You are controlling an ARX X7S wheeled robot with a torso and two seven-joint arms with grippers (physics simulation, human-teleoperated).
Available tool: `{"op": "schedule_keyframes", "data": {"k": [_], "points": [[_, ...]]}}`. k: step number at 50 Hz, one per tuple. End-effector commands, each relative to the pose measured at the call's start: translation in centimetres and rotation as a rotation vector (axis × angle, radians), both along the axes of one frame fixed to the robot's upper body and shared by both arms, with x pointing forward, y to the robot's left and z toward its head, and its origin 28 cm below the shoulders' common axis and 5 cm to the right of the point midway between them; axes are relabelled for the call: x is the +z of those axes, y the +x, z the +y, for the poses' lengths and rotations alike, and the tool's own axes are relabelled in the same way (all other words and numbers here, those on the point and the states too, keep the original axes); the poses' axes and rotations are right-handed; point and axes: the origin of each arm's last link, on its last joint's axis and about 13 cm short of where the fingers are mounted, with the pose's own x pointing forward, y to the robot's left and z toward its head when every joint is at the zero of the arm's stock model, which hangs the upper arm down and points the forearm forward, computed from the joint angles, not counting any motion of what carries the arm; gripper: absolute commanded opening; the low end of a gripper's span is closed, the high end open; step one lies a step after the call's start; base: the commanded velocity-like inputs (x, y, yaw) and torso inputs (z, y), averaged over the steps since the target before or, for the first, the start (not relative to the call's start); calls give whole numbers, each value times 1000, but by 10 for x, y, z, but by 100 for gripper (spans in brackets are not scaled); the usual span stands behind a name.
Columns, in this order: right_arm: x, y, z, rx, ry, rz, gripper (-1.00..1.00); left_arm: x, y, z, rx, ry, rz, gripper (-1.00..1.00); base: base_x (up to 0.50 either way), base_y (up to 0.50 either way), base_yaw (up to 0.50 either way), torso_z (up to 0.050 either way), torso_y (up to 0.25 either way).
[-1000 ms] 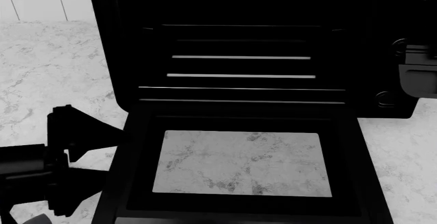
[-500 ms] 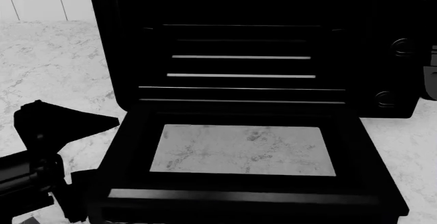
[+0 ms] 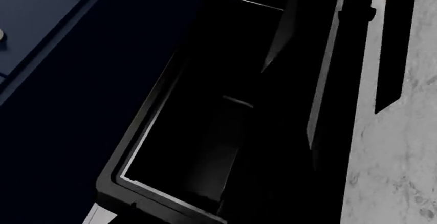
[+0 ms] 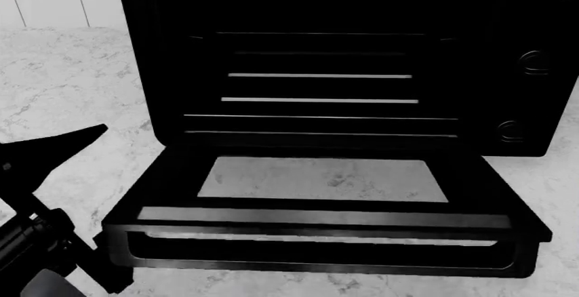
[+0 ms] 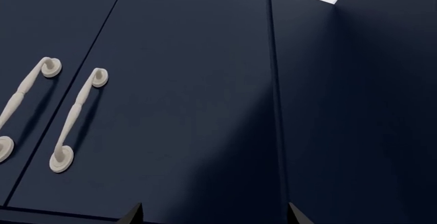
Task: Close the toaster oven door.
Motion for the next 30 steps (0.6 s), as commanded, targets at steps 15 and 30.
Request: {"op": "schedule_keyframes", "data": {"k": [15,30], "points": [[1,-3,-1,1,5,-9,100,21,-28,-76,101,-529,112,100,-2,-2,-2,0,2],[3,-8,-1,6,11,-21,100,60,-29,-120,282,-850,326,100,-1,-1,-2,1,3]]}}
